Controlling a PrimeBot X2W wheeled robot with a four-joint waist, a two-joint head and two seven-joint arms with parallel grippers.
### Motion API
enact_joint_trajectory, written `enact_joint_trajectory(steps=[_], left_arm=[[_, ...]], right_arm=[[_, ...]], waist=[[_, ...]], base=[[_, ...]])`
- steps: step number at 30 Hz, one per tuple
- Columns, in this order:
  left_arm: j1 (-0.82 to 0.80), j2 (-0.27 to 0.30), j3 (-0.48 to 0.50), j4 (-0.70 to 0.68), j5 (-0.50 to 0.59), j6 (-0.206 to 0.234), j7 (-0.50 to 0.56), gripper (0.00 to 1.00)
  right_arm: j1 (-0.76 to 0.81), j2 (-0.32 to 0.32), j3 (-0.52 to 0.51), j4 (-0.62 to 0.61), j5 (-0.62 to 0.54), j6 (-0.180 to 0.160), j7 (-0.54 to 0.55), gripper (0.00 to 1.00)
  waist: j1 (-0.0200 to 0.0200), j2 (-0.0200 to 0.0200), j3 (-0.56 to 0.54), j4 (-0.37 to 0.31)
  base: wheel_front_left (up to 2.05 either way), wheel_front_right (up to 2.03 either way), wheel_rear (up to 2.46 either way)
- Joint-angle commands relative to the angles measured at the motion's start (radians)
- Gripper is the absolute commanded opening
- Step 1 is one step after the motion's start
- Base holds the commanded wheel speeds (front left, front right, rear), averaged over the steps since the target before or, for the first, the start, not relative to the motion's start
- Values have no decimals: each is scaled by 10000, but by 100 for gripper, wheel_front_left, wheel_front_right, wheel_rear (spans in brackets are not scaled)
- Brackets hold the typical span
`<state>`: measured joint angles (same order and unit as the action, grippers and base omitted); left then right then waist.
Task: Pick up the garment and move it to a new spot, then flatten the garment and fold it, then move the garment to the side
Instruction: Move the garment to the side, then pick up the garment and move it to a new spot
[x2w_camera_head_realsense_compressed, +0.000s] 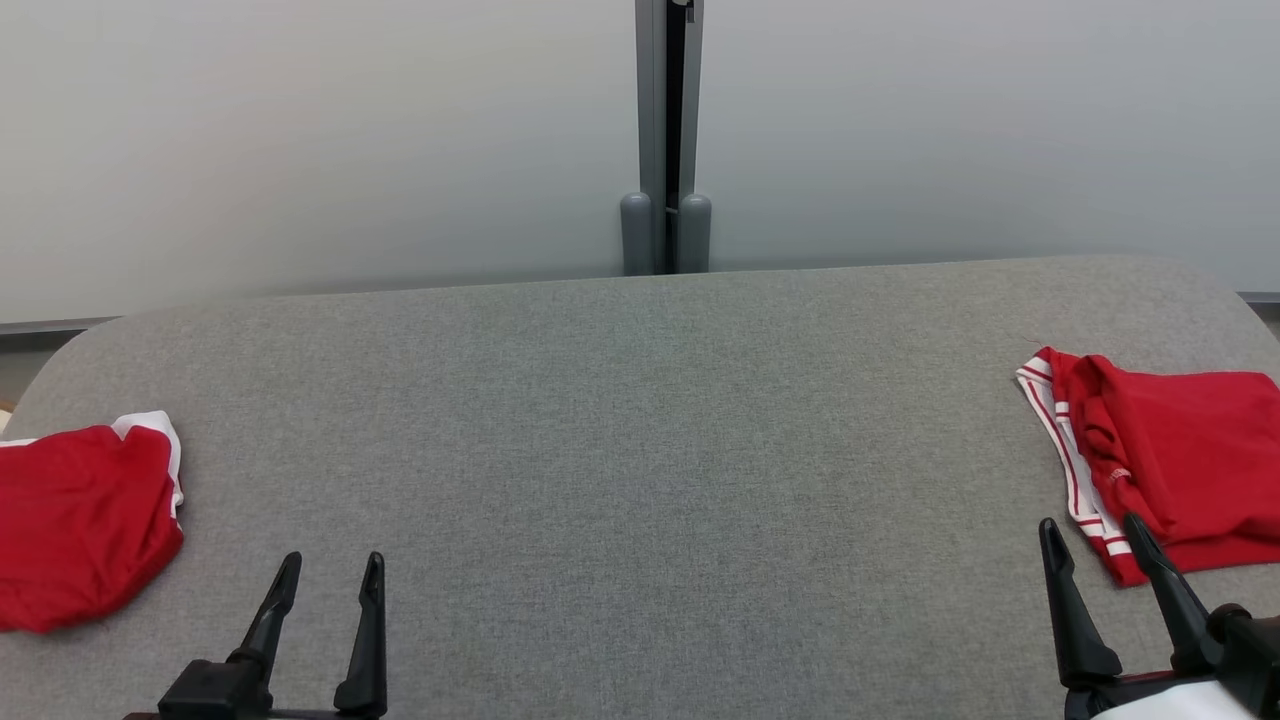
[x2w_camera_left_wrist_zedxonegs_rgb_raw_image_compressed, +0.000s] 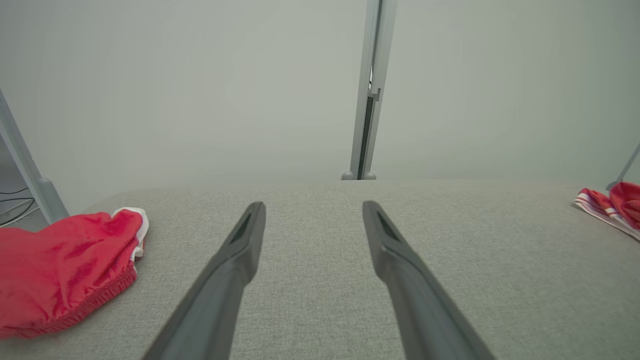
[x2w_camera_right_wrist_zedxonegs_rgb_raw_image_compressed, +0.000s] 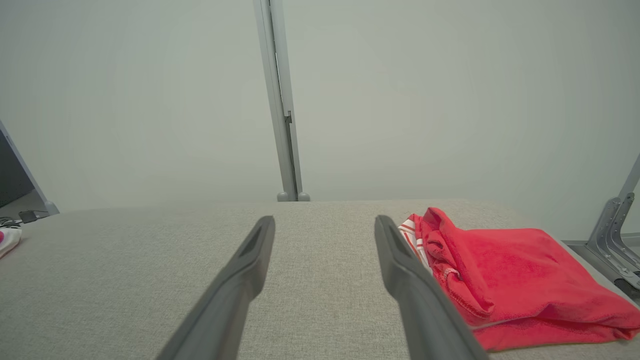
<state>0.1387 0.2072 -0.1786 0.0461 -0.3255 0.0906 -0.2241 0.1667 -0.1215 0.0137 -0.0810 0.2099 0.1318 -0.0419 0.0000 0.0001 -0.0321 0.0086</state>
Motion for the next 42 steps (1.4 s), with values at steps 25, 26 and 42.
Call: enact_joint_trajectory(steps=[25,26,42], left_arm=[[-289,103,138,-270,-464,143,150,100],[-311,107,173,-269,-486,142,133,100],[-419,422,709,-277,-782,121,-133,100]], right_arm=[[194,58,-264,-469,-111,-22,166,100],[211,66,-248,-515,-125,-22,181,100],[236,152,134,-1060,-204,-17,559,100]], waist=[[0,-1,155,637],[0,-1,148,789],[0,-1,55,3092]], base=[[0,0,0],[0,0,0],[0,0,0]])
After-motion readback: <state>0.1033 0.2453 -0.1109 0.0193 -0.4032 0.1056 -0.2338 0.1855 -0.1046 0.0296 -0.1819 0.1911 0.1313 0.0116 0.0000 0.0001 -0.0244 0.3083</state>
